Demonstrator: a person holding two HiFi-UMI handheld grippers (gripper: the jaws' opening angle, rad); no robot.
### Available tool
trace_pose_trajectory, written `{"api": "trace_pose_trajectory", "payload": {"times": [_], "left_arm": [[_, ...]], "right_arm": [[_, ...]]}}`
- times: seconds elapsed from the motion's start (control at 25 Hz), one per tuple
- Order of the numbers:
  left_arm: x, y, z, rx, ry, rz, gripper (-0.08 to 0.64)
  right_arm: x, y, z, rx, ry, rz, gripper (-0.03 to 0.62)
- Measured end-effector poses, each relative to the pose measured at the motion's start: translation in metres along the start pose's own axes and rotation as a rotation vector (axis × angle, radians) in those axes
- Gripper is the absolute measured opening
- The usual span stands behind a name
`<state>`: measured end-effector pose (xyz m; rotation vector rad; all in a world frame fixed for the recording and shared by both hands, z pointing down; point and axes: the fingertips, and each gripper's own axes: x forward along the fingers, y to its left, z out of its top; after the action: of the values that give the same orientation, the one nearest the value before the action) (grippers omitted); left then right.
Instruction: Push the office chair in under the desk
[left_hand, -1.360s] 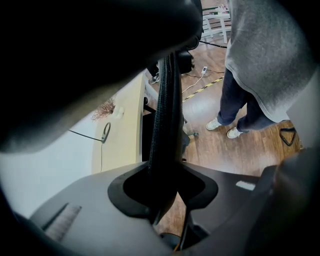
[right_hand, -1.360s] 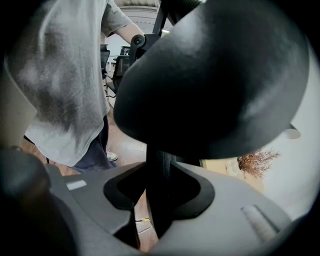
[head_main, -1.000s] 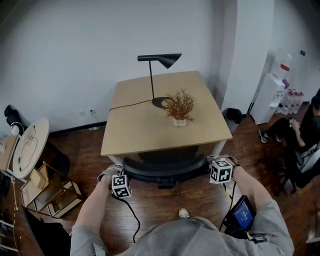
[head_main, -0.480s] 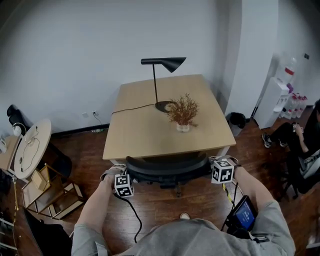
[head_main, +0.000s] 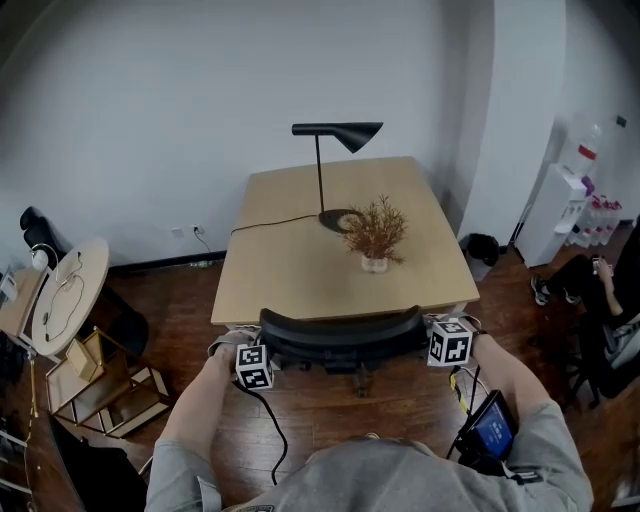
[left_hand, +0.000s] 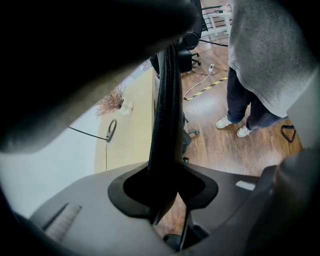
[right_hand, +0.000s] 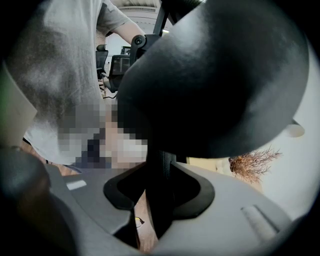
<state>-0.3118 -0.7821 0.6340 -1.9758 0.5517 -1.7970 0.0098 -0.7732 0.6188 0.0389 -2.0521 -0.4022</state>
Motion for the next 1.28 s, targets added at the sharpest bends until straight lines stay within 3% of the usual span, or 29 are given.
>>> {"api": "trace_pose_trajectory", "payload": {"times": [0.8, 1.28], "left_arm": [[0.022, 0.028, -0.002, 0.001, 0.000, 0.025, 0.126], [0.019, 0.024, 0.008, -0.018, -0.010, 0.015, 0.126]], "right_arm": [[0.005, -0.034, -0.010, -0.005, -0.001, -0.023, 0.144], [0.005, -0.034, -0.018, -0.017, 0.000, 0.008, 0.149]]}}
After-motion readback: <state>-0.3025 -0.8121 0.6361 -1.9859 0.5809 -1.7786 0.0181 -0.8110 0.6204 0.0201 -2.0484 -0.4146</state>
